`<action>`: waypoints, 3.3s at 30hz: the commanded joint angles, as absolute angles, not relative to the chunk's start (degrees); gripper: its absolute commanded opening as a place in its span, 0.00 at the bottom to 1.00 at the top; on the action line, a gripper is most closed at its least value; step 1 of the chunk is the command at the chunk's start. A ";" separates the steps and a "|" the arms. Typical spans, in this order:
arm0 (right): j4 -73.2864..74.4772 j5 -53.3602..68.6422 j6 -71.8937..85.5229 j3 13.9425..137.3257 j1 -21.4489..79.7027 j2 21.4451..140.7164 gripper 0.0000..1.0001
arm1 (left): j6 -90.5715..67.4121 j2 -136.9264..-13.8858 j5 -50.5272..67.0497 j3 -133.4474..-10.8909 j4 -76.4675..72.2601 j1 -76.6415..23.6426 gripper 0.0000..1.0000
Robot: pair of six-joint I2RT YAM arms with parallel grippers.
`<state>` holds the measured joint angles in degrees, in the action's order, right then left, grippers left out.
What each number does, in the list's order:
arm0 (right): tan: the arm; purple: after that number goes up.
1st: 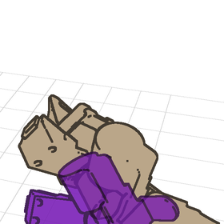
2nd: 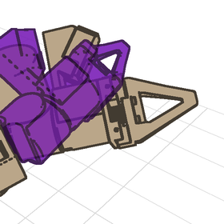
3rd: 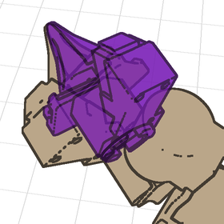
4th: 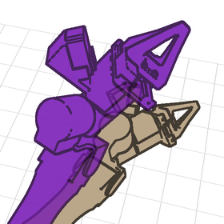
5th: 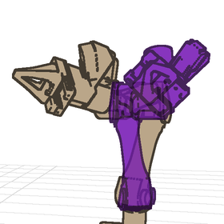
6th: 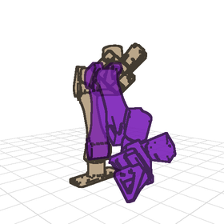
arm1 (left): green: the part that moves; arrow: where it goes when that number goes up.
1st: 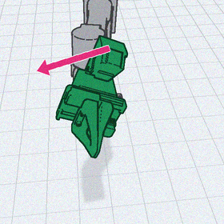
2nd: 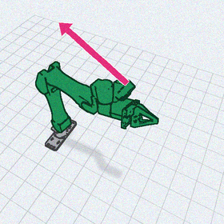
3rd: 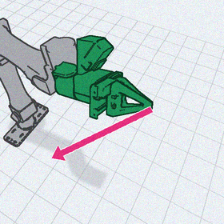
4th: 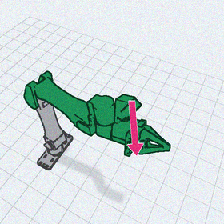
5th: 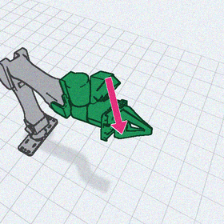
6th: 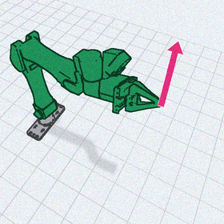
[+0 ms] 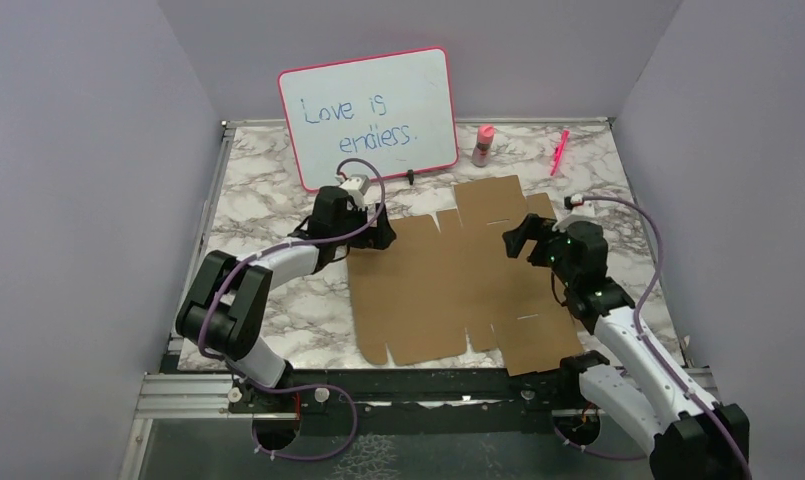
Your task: Fold the paper box
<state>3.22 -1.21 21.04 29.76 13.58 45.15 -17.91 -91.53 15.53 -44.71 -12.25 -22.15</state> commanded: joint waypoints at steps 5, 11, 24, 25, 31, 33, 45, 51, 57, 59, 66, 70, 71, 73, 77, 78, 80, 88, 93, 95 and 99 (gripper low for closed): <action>-7.81 -0.49 27.45 25.92 14.05 60.53 1.00 | -20.47 -88.52 13.27 -38.57 -14.59 -22.32 0.99; -12.74 2.06 27.92 26.47 14.05 70.65 1.00 | -21.84 -87.39 14.49 -36.69 -14.29 -22.41 0.99; -22.60 9.91 28.19 29.55 14.32 86.83 1.00 | -27.47 -79.59 16.37 -27.80 -12.01 -22.41 0.99; -22.67 10.61 28.16 30.12 14.51 87.91 1.00 | -28.22 -78.73 17.19 -26.78 -12.04 -22.48 0.99; -20.13 11.68 27.46 31.43 17.59 88.92 1.00 | -32.75 -68.23 19.16 -20.54 -9.53 -23.22 0.99; -19.10 11.66 26.76 30.94 18.17 87.78 1.00 | -33.64 -63.44 18.89 -19.28 -7.45 -23.29 0.99; -15.17 13.71 22.96 30.71 18.68 77.23 1.00 | -28.11 -58.36 7.83 -28.22 -4.50 -23.24 0.99; -18.34 14.81 22.34 29.05 18.65 74.56 1.00 | -28.90 -74.50 9.91 -36.29 -14.91 -23.17 0.99; -19.60 14.32 21.48 26.41 18.64 70.99 1.00 | -27.86 -89.57 13.76 -45.98 -21.88 -22.81 0.95; -19.40 13.86 20.71 25.73 18.64 69.47 1.00 | -27.45 -94.67 14.92 -49.39 -22.83 -22.58 0.91; -17.14 12.81 18.99 25.02 18.67 64.92 1.00 | -25.68 -109.84 22.65 -63.07 -24.02 -22.24 0.76; -16.82 12.01 18.77 24.62 18.64 62.79 1.00 | -25.49 -116.21 25.69 -68.54 -24.41 -22.24 0.67; -16.59 12.03 18.85 24.53 18.63 62.42 1.00 | -25.49 -117.36 26.38 -69.61 -24.36 -22.24 0.65; -16.34 12.19 18.97 24.21 18.65 61.71 1.00 | -25.68 -119.48 27.68 -71.62 -24.35 -22.24 0.60; -16.19 12.11 19.26 23.20 18.65 60.61 1.00 | -26.36 -124.07 29.20 -74.77 -24.35 -22.32 0.53; -16.17 12.19 19.17 23.08 18.65 60.39 1.00 | -26.42 -124.97 29.30 -75.32 -24.39 -22.31 0.51; -16.11 12.68 19.16 22.75 18.66 60.05 1.00 | -26.44 -126.61 29.35 -76.42 -24.35 -22.32 0.47; -16.56 14.41 19.42 21.53 18.66 59.37 1.00 | -26.74 -129.76 29.45 -79.01 -24.47 -22.15 0.37; -16.54 14.68 19.42 21.66 18.63 59.49 1.00 | -26.60 -129.12 29.41 -78.74 -24.55 -21.73 0.25; -16.65 15.08 19.42 21.79 18.64 60.00 1.00 | -27.25 -128.71 29.92 -78.18 -25.05 -21.58 0.18; -16.87 15.85 19.63 21.84 18.65 61.00 1.00 | -28.66 -125.85 30.41 -75.42 -27.30 -21.53 0.05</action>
